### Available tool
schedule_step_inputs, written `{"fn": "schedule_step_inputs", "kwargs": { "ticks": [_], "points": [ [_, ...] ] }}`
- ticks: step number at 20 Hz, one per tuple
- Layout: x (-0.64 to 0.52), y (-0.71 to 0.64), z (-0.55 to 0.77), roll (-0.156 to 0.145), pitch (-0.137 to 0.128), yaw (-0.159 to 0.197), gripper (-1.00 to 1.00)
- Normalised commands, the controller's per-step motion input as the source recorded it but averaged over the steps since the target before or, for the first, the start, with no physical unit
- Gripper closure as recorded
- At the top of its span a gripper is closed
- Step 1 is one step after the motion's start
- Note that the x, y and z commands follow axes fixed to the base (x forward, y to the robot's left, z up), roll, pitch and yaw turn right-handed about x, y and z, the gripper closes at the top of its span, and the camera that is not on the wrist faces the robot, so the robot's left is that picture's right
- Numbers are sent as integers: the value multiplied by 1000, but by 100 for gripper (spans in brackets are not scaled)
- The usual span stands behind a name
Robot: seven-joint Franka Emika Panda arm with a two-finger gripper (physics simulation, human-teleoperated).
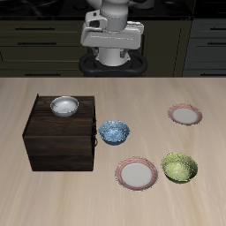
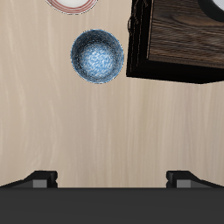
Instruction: Place the white bowl on the plate next to the green bowl
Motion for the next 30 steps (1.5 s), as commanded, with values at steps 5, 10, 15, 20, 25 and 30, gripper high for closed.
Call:
{"fn": "schedule_step_inputs", "kwargs": {
  "ticks": [5, 10, 15, 20, 25, 30],
  "points": [
    [247, -199, 16, -20, 26, -13, -100],
    [257, -237, 91, -9, -6, -12, -100],
    [277, -218, 67, 14, 8, -16, -100],
    [287, -322, 153, 19, 8, -56, -100],
    [327, -355, 115, -9, 14, 2, -100],
    [233, -256, 175, 14, -15, 13, -100]
  ]
}}
